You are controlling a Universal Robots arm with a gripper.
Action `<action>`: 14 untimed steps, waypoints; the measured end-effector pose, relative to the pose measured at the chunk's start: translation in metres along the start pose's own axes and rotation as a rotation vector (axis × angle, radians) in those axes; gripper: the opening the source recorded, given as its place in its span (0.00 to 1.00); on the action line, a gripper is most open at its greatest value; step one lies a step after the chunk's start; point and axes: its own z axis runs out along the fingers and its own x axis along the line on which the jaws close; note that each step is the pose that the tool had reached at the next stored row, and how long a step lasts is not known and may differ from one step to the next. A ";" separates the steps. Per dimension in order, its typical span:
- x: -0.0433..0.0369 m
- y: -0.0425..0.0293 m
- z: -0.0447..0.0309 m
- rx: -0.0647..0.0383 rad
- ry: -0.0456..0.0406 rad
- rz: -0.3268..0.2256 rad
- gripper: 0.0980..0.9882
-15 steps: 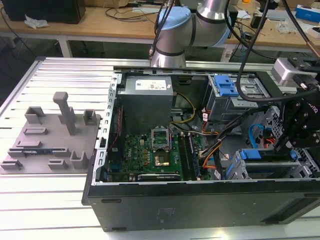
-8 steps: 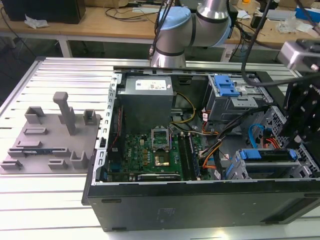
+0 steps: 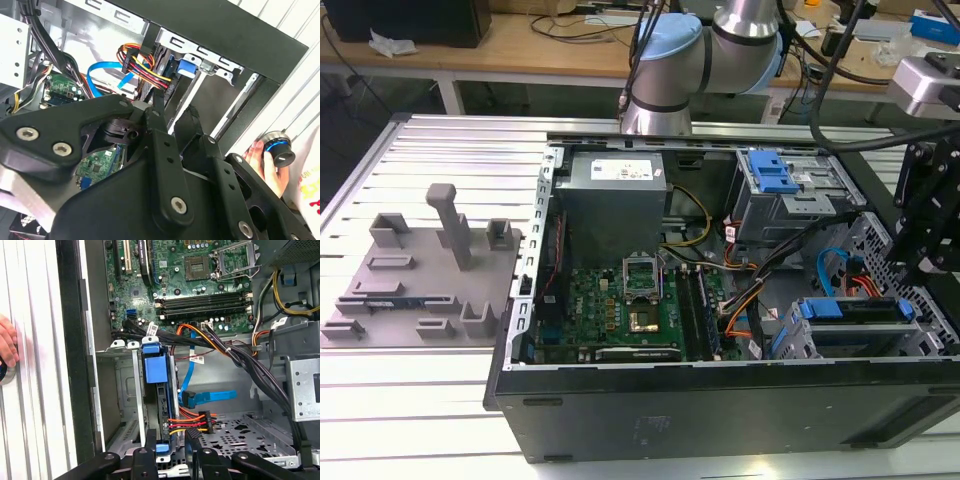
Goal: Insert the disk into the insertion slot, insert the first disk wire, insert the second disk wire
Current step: 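Insert the first disk wire, then insert the second disk wire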
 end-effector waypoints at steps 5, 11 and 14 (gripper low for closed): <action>-0.0001 0.0000 -0.0003 0.000 0.0000 0.000 0.30; -0.0004 0.0001 -0.0006 0.000 0.0001 0.000 0.30; -0.0155 0.0042 -0.0012 0.001 0.0115 0.000 0.30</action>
